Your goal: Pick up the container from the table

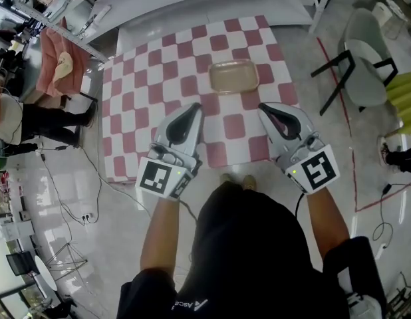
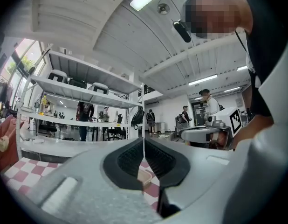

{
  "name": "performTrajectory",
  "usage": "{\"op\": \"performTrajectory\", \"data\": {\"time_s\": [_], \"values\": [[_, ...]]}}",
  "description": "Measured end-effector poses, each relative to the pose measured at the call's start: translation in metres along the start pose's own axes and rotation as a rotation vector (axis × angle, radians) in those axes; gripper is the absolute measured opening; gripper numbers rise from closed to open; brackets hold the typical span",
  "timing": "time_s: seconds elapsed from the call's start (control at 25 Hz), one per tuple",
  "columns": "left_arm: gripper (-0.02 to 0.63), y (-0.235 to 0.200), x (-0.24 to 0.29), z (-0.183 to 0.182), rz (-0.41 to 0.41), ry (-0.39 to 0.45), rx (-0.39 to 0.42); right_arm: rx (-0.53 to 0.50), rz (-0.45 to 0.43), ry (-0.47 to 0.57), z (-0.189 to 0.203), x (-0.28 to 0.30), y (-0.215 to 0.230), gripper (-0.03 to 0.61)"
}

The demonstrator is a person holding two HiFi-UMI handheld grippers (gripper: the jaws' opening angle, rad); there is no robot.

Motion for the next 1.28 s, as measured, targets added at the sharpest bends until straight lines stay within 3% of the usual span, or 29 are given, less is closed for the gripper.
{"op": "performTrajectory", "data": {"time_s": [0.36,0.72,1.28], "values": [[0.027,-0.034,0.054,0.027,0.08,-0.064,0.024,0.001,0.038,-0.054,0.017,0.034,0.038,0.003],[0.278,-0.078,0.112,0.067,0.285,-0.198,0.103,-0.014,0.107,-0.131,0.03,0.076,0.072,0.003],[0.529,-0.084,0.17,0.127,0.556,-0.479,0.392,-0.01,0.094,-0.203,0.046,0.091,0.1,0.003]]}}
Point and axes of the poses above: the fingertips, and each gripper's own axes: x forward along the fingers, y to its right, z out of its underside, the point moved 10 cm from there along -x, backward along the fingers, and after that the axes turned 8 degrees about -z, right-handed, at the moved point
